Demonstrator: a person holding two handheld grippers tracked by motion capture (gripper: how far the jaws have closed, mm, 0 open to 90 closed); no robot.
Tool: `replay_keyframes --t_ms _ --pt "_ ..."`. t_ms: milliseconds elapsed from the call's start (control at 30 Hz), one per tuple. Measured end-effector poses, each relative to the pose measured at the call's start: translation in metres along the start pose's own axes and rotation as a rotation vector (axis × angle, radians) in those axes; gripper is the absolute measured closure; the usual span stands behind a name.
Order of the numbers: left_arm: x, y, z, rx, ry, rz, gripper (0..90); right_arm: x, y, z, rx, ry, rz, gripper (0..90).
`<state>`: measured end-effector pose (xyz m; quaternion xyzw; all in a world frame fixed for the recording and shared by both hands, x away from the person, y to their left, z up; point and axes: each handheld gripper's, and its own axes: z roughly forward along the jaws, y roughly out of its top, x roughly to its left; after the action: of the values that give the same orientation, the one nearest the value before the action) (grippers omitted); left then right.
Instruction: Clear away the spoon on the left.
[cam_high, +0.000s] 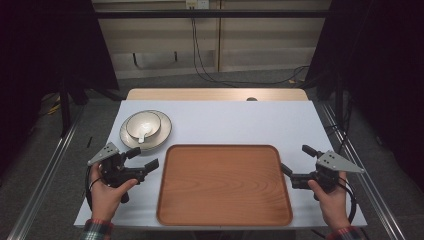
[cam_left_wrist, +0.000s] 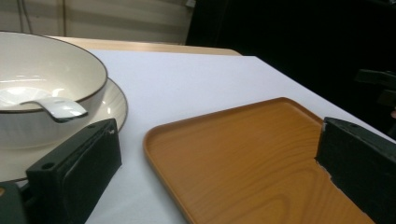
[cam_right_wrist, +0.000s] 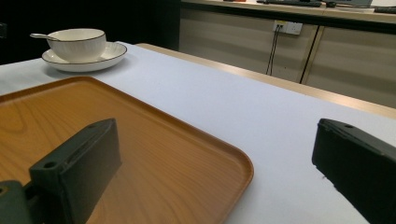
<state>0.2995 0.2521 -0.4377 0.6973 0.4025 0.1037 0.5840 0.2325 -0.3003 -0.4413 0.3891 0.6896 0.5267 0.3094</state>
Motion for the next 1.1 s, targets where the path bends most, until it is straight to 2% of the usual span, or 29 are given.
replay_keyframes --t_ms 33,67,133,267,333,467,533,567,700,800,867,900,933,1000,1100 --pt "0.001 0.0 0.002 -0.006 0.003 -0.019 0.0 0.0 0.0 -0.001 0.001 -0.001 0.0 0.6" --pt "0.001 0.0 0.003 0.004 0.023 -0.022 1.1 0.001 0.001 -0.001 -0.004 -0.006 0.003 0.7" --pt "0.002 0.001 0.005 0.009 0.032 -0.018 2.7 0.001 0.001 -0.003 -0.006 -0.006 -0.001 0.7" --pt "0.004 0.005 0.006 0.006 0.08 0.021 7.8 0.002 0.0 -0.005 0.01 -0.001 -0.009 0.7" --pt "0.009 0.006 0.007 -0.009 0.095 0.021 9.3 0.003 0.0 -0.005 0.007 0.002 -0.021 0.7" --pt "0.012 0.006 0.009 -0.022 0.11 0.018 11.9 0.003 0.0 -0.005 0.016 0.006 -0.02 0.7" --pt "0.012 0.006 0.009 -0.027 0.1 0.024 15.9 0.004 0.0 -0.005 0.011 0.012 -0.023 0.8" --pt "0.01 0.007 0.009 -0.023 0.104 0.044 16.0 0.004 0.0 -0.003 0.011 0.015 -0.024 0.8" --pt "0.01 0.008 0.01 -0.019 0.115 0.044 19.2 0.004 -0.001 -0.002 0.017 0.026 -0.024 1.1" --pt "0.011 0.009 0.01 -0.02 0.135 0.063 19.9 0.005 -0.001 -0.001 0.014 0.023 -0.026 1.2" --pt "0.012 0.009 0.011 -0.017 0.135 0.081 26.1 0.006 -0.001 -0.001 0.012 0.023 -0.026 1.2" --pt "0.012 0.009 0.012 -0.018 0.135 0.076 28.8 0.006 -0.001 -0.001 0.015 0.021 -0.025 1.2" --pt "0.013 0.009 0.012 -0.01 0.124 0.079 28.8 0.006 -0.001 -0.001 0.015 0.021 -0.025 1.2" --pt "0.013 0.009 0.013 0.009 0.17 0.06 35.8 0.005 -0.001 0.0 0.018 0.024 -0.022 1.4" --pt "0.015 0.007 0.014 0.006 0.192 0.047 49.1 0.005 -0.001 0.002 0.018 0.033 -0.016 1.4"
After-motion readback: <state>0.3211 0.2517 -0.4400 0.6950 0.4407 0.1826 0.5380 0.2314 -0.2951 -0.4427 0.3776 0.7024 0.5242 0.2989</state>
